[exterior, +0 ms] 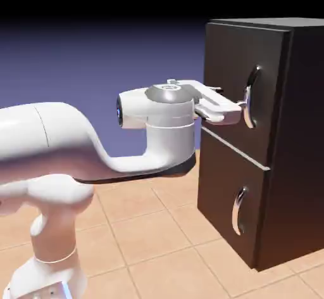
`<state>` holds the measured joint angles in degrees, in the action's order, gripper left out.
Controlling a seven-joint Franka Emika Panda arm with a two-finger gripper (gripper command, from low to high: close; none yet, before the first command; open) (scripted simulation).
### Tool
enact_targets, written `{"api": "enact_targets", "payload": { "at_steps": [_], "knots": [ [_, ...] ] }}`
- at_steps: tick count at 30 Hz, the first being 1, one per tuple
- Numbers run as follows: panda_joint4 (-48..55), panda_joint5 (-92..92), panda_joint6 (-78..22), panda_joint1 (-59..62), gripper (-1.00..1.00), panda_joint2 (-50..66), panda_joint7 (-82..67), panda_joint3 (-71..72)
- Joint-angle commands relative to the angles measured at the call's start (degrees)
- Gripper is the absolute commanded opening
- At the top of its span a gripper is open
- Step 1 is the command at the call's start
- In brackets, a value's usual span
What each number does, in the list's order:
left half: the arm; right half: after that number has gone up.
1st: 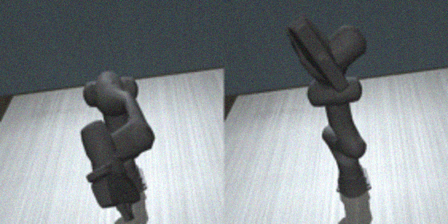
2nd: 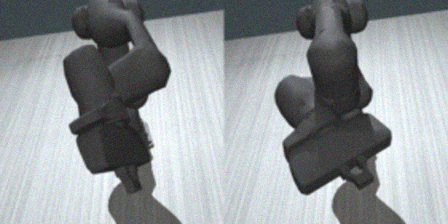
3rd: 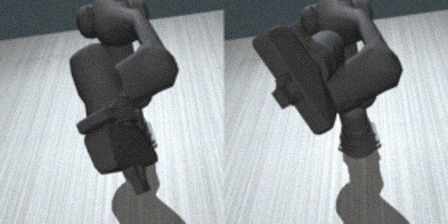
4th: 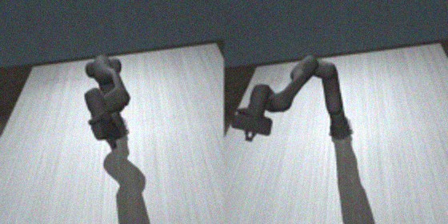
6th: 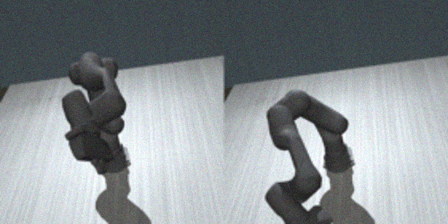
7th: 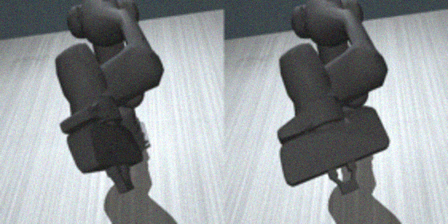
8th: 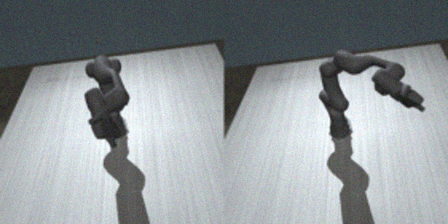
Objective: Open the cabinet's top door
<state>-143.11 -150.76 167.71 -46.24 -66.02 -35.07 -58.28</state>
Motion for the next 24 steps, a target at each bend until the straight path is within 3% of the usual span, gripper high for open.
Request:
{"api": "enact_targets", "payload": {
  "at_steps": [1, 6, 7, 24],
  "knots": [
    [0.0, 0.0, 0.0, 0.0, 0.0, 0.0, 0.0, 0.0],
    [6.52, -2.28, -3.29, -10.29, 0.0, 2.87, 0.76, -4.71],
    [6.52, -2.28, -3.29, -10.29, -1.0, 2.87, 0.76, -4.71],
    [-20.3, 23.96, -30.5, 16.39, -1.0, -3.14, -0.26, 26.53]
  ]
}}
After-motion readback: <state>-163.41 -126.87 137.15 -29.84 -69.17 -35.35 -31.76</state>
